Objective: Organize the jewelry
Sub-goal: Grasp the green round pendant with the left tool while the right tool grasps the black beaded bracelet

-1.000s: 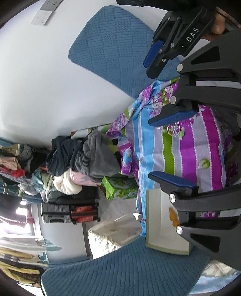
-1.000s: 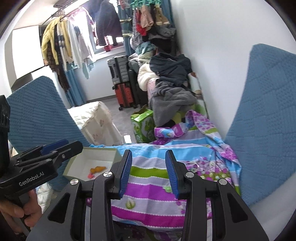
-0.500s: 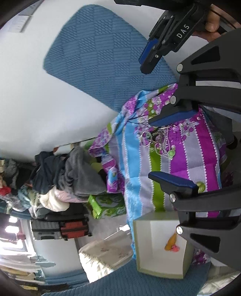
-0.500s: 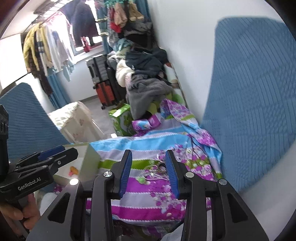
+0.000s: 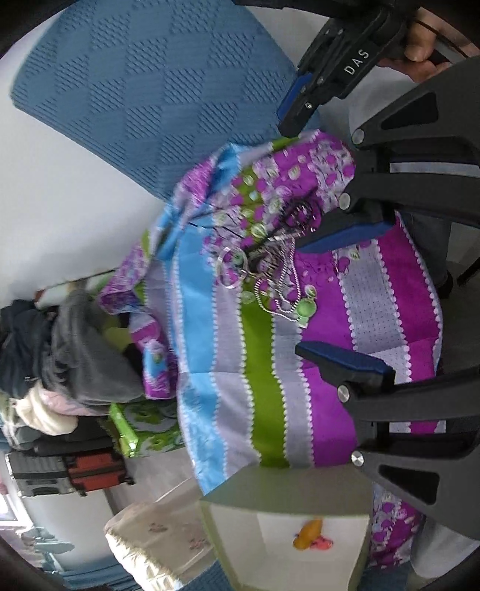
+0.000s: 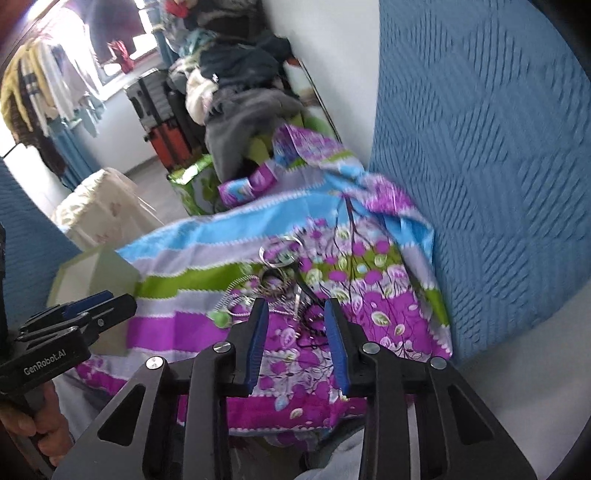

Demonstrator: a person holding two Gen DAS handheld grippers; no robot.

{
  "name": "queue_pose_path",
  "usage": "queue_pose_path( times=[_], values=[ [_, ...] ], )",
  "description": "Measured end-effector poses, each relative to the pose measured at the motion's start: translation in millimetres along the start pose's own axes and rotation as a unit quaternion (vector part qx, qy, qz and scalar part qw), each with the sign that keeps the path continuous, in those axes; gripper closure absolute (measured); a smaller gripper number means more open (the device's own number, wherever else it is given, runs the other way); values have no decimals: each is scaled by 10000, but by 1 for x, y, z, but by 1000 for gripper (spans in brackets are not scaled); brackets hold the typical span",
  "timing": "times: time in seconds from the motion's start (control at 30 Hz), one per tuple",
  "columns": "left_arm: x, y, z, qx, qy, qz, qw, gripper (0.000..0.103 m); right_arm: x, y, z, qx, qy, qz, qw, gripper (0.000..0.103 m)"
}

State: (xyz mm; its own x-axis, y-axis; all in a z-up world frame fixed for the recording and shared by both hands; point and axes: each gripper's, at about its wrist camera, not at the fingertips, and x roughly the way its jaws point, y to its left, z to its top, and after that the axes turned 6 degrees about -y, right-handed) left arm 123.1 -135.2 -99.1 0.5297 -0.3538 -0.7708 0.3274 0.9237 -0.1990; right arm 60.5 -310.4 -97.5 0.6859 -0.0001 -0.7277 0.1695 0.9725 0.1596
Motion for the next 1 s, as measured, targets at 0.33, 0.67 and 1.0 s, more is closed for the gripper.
queue_pose_path(
  times=[0.33, 0.67, 1.0],
  values=[
    [85, 14, -19, -250, 589, -174, 9978, 60, 82, -30, -25, 464, 898, -141, 9948, 80],
    [126, 16, -28, -59, 787, -55, 9969, 65, 124, -39, -31, 353, 1160, -461, 9915, 80],
    [132, 5, -31, 389, 665, 155, 9969, 73, 145, -35, -28, 121, 1121, -642, 9915, 82]
  ],
)
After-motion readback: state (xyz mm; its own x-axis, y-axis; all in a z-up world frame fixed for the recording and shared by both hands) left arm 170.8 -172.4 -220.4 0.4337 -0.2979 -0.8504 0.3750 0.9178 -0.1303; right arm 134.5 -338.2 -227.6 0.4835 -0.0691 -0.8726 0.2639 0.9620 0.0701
